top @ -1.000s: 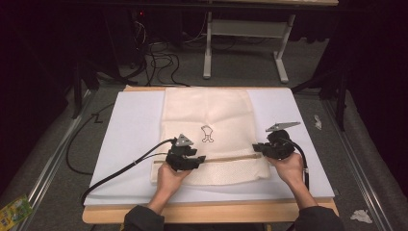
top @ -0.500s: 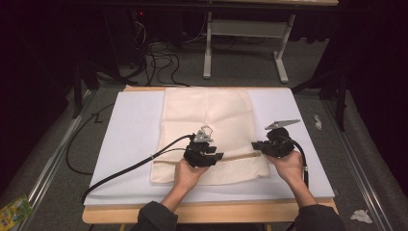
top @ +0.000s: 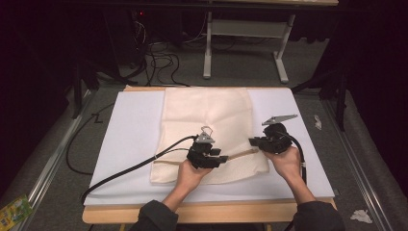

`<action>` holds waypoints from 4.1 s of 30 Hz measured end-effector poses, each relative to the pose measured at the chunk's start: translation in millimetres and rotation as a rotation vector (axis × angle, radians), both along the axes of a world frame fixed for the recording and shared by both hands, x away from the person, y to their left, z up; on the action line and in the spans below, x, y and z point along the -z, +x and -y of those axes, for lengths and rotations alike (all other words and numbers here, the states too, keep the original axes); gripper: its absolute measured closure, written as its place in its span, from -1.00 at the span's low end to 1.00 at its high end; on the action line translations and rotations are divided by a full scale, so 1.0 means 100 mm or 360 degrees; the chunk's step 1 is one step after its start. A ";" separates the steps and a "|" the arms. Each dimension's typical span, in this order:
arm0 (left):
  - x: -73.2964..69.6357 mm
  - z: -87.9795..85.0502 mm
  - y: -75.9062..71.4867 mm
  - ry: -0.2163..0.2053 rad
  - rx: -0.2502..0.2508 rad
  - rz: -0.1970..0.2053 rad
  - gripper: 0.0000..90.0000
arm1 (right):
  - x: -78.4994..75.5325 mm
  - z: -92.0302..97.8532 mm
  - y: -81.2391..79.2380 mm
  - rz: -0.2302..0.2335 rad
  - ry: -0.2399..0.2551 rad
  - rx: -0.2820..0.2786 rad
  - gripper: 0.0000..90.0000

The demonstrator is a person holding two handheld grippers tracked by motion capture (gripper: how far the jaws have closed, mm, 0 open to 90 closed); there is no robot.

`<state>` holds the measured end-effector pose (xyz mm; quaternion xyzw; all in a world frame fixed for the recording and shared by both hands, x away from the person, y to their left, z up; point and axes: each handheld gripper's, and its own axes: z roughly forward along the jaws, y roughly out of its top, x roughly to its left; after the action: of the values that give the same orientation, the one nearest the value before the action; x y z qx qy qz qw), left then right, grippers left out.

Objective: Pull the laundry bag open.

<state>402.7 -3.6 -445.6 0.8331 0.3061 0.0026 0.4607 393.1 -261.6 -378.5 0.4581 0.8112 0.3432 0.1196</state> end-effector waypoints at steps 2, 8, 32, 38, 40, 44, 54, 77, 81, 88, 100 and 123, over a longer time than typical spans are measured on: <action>-0.03 -0.01 0.00 0.0004 -0.0001 0.0008 0.24 | -0.01 0.00 0.00 0.0013 -0.0002 -0.0007 0.98; -0.06 0.00 0.01 0.0035 -0.0002 0.0035 0.26 | -0.01 -0.07 0.02 0.0002 0.0039 -0.0032 0.98; -0.10 0.36 -0.05 0.0038 0.0111 0.0076 0.44 | 0.00 -0.12 0.03 -0.0004 0.0120 -0.0059 0.98; -0.10 0.40 -0.03 0.0040 0.0099 0.0072 0.36 | 0.00 -0.14 0.04 -0.0014 0.0159 -0.0073 0.98; -0.11 0.42 -0.04 0.0057 0.0096 0.0087 0.32 | 0.00 -0.16 0.05 -0.0014 0.0158 -0.0081 0.98; -0.12 0.42 -0.06 0.0046 0.0115 0.0097 0.27 | 0.01 -0.16 0.06 -0.0016 0.0141 -0.0075 0.98; -0.16 0.42 -0.06 -0.0058 0.0113 0.0141 0.35 | 0.02 -0.16 0.07 -0.0003 0.0164 -0.0062 0.98; -0.16 0.43 -0.13 -0.0082 0.0164 0.0125 0.61 | 0.06 -0.12 0.06 -0.0012 0.0198 -0.0050 0.98; -0.12 0.45 -0.13 -0.0056 0.0149 0.0116 0.60 | 0.06 -0.11 0.05 -0.0005 0.0199 -0.0052 0.98; -0.12 0.47 -0.10 -0.0147 0.0133 0.0088 0.68 | 0.08 -0.15 0.05 -0.0006 0.0208 -0.0067 0.98; -0.12 0.47 -0.07 -0.0148 0.0137 0.0064 0.91 | 0.09 -0.13 0.04 -0.0006 0.0213 -0.0073 0.98; -0.21 0.40 -0.09 -0.0107 0.0165 0.0075 0.93 | 0.10 -0.06 0.01 0.0040 0.0140 -0.0111 0.98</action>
<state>394.2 -44.0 -424.4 0.8315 0.2517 -0.0118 0.4951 394.2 -256.1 -388.2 0.4300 0.8093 0.3882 0.0975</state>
